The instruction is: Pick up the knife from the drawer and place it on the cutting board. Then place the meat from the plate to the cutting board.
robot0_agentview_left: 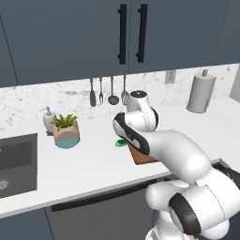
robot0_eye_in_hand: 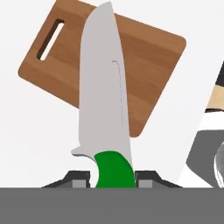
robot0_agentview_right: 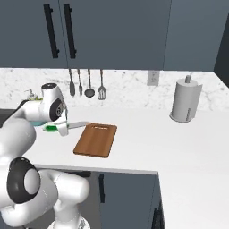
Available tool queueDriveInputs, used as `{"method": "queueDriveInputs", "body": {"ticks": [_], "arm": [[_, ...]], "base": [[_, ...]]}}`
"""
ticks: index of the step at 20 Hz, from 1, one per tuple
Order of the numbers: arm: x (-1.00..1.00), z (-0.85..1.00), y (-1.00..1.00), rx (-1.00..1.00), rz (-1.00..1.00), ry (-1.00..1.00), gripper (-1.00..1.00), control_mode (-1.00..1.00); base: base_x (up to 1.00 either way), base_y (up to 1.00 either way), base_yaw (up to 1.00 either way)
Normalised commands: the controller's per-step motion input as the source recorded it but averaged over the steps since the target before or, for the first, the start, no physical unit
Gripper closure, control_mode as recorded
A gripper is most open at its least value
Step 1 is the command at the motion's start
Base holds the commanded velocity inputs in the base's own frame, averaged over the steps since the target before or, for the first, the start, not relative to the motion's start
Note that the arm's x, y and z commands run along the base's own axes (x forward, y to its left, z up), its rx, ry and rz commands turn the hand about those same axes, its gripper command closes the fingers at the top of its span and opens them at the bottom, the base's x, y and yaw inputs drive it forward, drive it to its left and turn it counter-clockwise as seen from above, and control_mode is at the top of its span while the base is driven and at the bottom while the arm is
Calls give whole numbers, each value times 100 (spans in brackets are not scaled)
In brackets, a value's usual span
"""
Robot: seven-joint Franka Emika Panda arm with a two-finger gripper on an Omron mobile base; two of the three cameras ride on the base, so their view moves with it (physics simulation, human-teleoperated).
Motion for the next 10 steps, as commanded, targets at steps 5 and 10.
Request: {"method": "queueDriveInputs", "body": {"ticks": [5, 10], "arm": [[35, -6, -99, 0, 0, 9, 100, -100], [51, -16, -73, 0, 0, 5, 100, -100]], "base": [[0, 0, 0], [0, 0, 0]]}}
